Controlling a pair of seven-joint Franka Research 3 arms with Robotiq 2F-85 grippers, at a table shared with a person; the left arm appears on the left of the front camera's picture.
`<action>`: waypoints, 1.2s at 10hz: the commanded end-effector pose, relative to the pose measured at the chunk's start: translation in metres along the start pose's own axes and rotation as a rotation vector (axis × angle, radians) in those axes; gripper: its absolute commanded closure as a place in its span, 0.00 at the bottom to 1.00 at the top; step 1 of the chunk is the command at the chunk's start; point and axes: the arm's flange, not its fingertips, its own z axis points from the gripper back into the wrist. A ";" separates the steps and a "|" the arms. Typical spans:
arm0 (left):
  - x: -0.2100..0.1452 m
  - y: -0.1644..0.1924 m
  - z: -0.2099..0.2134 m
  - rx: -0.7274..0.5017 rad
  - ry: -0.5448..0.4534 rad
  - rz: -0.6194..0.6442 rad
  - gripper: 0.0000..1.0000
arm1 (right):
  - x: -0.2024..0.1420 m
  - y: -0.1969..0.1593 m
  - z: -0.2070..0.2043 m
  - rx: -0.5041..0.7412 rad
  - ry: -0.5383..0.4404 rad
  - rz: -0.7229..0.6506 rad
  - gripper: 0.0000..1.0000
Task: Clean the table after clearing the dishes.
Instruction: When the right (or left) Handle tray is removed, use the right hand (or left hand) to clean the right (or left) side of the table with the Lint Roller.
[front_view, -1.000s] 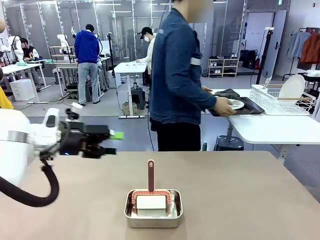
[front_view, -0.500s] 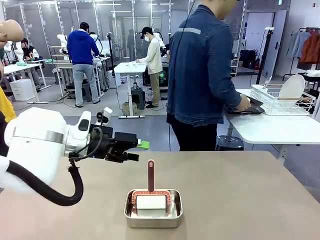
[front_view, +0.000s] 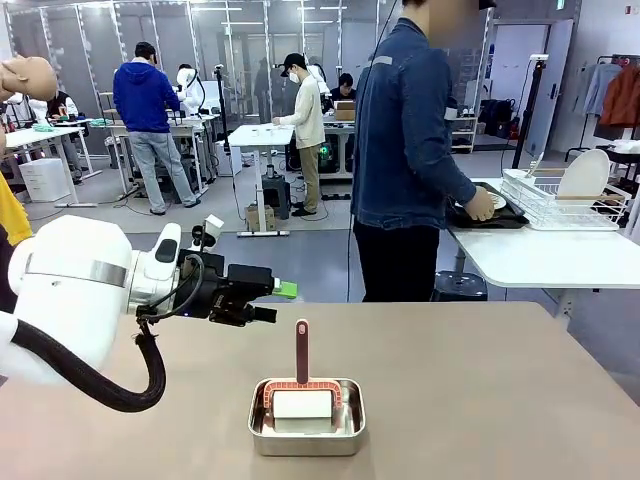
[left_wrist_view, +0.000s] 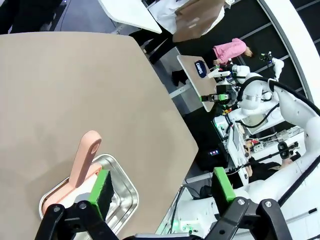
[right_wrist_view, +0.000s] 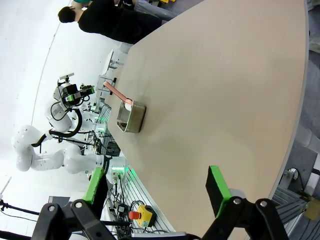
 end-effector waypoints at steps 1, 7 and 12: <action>-0.004 -0.004 0.004 -0.009 0.004 0.002 0.00 | 0.000 0.003 -0.001 -0.005 -0.010 -0.004 0.00; 0.062 -0.041 -0.013 0.202 0.235 -0.356 0.00 | 0.000 0.003 -0.001 -0.005 -0.010 -0.004 0.00; 0.134 -0.063 -0.082 0.412 0.748 -0.688 0.00 | 0.000 0.003 -0.001 -0.005 -0.010 -0.004 0.00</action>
